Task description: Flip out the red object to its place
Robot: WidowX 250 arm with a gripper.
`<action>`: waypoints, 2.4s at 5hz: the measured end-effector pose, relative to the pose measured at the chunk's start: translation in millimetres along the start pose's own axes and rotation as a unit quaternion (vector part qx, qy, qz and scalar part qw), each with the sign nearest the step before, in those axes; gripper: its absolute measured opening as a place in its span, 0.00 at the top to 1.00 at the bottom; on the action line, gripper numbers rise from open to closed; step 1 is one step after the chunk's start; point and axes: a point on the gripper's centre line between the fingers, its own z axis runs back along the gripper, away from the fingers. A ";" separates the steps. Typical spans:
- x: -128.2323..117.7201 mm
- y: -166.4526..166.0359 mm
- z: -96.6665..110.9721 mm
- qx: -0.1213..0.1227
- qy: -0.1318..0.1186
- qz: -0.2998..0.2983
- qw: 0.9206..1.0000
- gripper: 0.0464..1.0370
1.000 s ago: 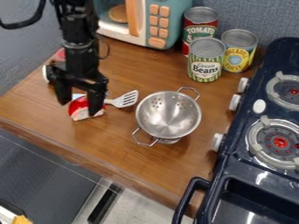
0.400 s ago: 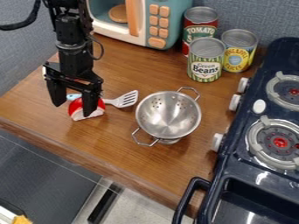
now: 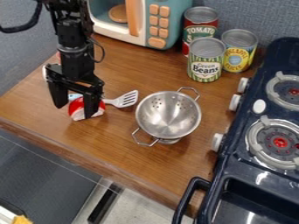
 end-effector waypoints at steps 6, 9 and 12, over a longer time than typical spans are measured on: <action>23.4 -29.2 5.2 -0.029 -0.072 -0.068 0.995 0.52; 39.9 -47.8 26.1 -0.151 -0.136 -0.133 0.970 0.52; 42.4 -52.2 8.7 -0.308 -0.053 -0.106 0.944 0.52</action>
